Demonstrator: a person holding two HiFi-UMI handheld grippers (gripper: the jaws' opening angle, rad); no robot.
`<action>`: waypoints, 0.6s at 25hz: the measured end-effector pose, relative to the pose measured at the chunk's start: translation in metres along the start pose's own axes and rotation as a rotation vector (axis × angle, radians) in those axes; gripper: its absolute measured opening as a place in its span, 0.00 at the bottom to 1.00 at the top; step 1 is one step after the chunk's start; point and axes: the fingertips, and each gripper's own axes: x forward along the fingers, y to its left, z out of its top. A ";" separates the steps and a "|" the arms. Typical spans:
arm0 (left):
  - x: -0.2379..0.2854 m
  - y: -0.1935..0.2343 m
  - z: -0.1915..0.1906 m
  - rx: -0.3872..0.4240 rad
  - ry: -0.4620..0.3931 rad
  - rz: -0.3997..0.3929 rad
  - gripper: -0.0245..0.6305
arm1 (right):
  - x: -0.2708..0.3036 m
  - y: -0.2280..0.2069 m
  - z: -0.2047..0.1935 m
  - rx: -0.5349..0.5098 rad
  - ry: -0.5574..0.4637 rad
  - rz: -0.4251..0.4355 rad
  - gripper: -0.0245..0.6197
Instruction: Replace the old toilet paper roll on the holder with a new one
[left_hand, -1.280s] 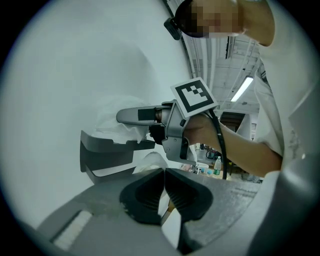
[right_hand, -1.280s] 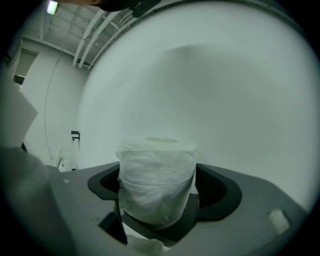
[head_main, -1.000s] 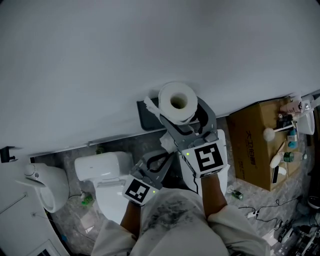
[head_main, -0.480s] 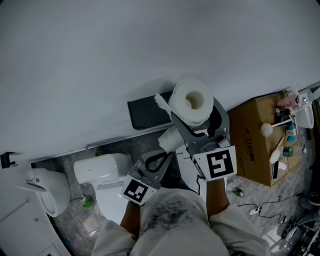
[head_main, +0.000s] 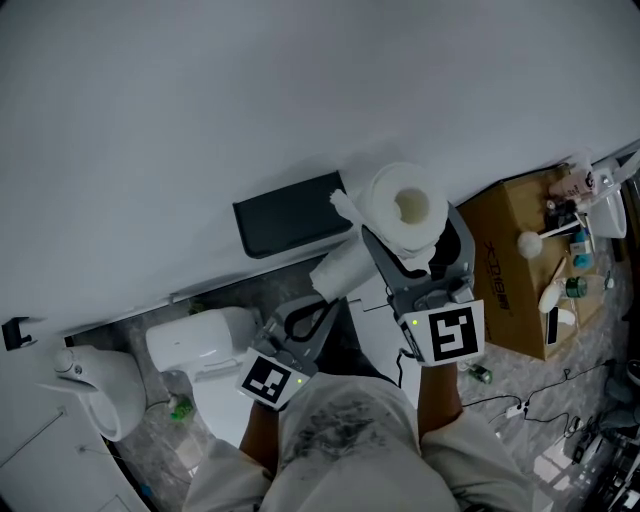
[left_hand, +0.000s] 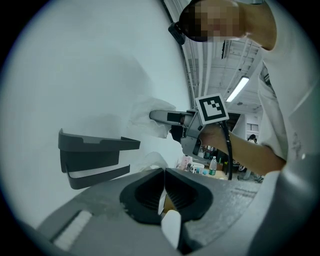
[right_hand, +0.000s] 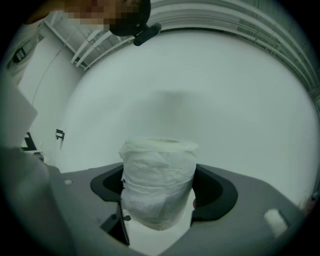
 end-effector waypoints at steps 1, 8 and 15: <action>0.001 -0.001 -0.001 0.000 0.002 -0.002 0.06 | -0.004 -0.003 -0.002 -0.002 -0.002 -0.009 0.63; 0.005 -0.007 -0.010 -0.003 0.015 -0.019 0.06 | -0.023 -0.016 -0.021 -0.008 0.020 -0.048 0.63; 0.008 -0.011 -0.021 -0.007 0.017 -0.039 0.06 | -0.032 -0.017 -0.047 -0.004 0.057 -0.046 0.63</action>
